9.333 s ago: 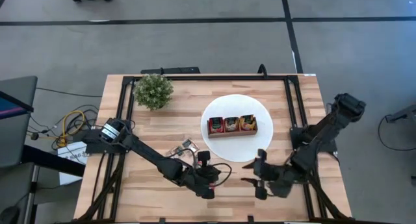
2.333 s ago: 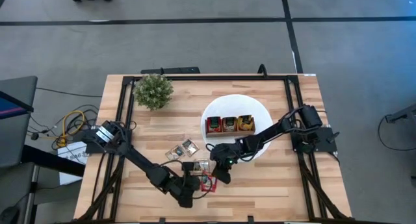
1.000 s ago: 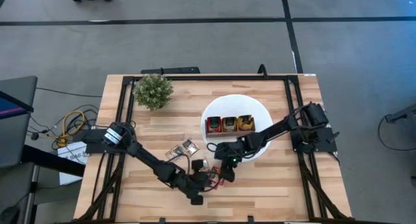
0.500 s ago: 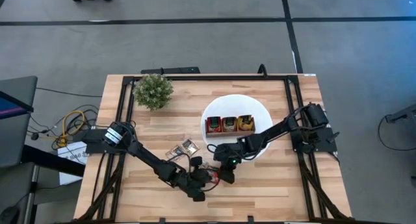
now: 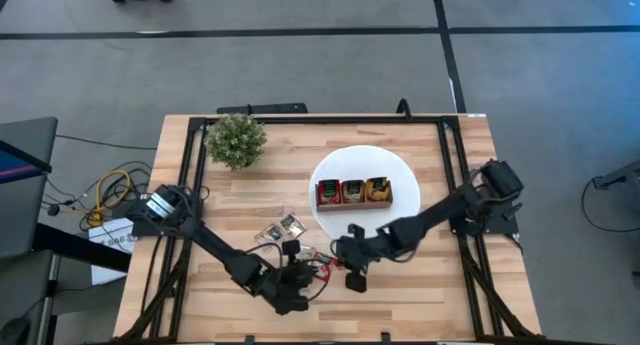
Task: Pick & Place Tea
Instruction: Put the red tea bag into the left section of the wooden organizer
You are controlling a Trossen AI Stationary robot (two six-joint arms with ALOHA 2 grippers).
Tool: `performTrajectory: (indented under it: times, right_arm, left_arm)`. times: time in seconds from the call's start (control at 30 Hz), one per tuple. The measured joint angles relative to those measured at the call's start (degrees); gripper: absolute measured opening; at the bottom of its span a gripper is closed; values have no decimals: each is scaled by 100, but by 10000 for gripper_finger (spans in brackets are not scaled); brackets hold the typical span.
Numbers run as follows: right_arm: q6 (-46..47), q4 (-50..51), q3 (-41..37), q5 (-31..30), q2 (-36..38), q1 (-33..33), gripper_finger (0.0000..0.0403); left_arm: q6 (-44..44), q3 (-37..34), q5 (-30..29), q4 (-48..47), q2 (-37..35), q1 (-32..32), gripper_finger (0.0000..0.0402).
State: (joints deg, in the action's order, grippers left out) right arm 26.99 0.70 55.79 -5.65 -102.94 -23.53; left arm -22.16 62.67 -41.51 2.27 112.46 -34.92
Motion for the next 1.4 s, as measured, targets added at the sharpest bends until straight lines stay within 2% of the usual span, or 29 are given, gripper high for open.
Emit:
performTrajectory:
  times: [0.17,0.27,0.37,0.47,0.73,0.9,1.23,1.4]
  right_arm:
    - [-1025,-1,0,-1545,590,-192,2]
    - [-2040,-207,2,-1890,854,63,1]
    - [-3050,-611,2,-1744,902,491,1]
    - [-3820,-717,2,-1283,895,1033,1]
    - [-4203,-641,-6,-440,446,2248,0]
    - [-4208,-863,-4,-130,138,2473,0]
    - [-4044,-973,-4,-111,52,2429,0]
    - [-3948,-967,-4,-117,55,2431,27]
  left_arm:
    - [72,1,-425,-247,-215,-132,20]
    - [49,1,-814,-536,-301,-210,20]
    - [-36,4,-1078,-731,-334,-268,20]
    - [-79,4,-1106,-777,-334,-297,20]
    - [-418,4,-1109,-1098,-334,-307,20]
    - [-490,4,-1086,-1169,-334,-320,20]
    - [-499,4,-1083,-1170,-334,-329,20]
    - [-550,4,-1083,-1170,-334,-329,20]
